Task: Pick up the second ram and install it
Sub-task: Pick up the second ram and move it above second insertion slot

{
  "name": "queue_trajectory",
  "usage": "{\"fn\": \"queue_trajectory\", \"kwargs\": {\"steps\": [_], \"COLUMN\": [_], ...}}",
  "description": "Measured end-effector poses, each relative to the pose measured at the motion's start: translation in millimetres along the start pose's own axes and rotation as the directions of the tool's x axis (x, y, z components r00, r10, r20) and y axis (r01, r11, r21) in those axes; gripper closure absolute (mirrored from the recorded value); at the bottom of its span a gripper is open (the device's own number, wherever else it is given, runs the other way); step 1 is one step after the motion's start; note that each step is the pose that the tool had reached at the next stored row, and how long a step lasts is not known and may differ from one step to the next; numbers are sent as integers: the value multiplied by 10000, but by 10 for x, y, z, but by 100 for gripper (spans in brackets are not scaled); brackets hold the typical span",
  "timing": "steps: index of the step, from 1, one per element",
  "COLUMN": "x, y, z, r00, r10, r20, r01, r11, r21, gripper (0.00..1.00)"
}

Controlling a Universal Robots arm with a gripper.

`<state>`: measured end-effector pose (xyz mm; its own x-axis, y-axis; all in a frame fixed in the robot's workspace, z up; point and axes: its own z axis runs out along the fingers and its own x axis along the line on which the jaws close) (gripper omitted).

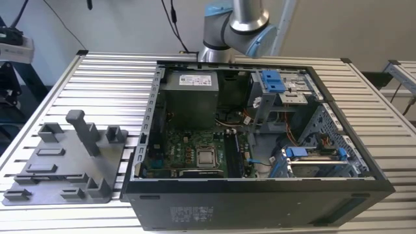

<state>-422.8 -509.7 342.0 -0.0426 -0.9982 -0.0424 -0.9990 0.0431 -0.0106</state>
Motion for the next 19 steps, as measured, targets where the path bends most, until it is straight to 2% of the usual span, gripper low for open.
{"fn": "queue_trajectory", "kwargs": {"steps": [8,11,19], "x": [6,9,13], "y": [1,1,3], "z": [133,171,293], "r00": [9996,9995,9994], "r10": [-285,-309,-351], "r20": [0,-37,-73], "r01": [285,309,350], "r11": [9996,9995,9994], "r21": [-27,-29,-26], "gripper": [52,52,52]}}
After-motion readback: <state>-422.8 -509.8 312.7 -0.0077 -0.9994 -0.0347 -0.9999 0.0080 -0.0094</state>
